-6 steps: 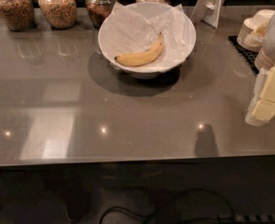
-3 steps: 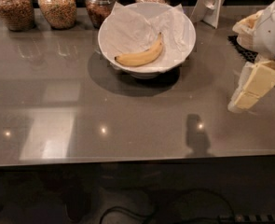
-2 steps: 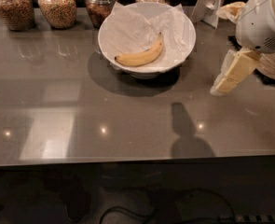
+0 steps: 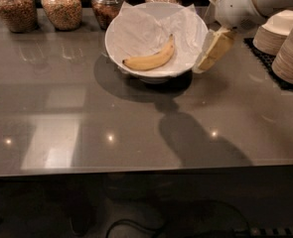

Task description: Pick banana from white bowl

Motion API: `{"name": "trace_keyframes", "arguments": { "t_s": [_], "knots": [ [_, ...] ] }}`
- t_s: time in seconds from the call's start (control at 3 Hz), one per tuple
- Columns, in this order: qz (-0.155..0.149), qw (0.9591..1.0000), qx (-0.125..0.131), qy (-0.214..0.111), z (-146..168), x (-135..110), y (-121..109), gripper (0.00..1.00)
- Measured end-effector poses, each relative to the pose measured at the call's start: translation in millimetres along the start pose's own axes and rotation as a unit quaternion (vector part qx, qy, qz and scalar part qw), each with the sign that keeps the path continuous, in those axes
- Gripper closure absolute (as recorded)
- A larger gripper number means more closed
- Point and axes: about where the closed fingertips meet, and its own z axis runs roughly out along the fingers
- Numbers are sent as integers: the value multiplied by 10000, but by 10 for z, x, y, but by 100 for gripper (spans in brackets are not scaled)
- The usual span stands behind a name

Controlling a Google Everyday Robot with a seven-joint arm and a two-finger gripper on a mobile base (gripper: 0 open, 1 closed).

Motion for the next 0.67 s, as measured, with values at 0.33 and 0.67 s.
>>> {"name": "trace_keyframes", "arguments": {
  "t_s": [0.33,0.67],
  "knots": [
    [-277,9984,-16,-487,362,-310,-325,0],
    [-281,9984,-17,-486,363,-310,-325,0]
  ]
}}
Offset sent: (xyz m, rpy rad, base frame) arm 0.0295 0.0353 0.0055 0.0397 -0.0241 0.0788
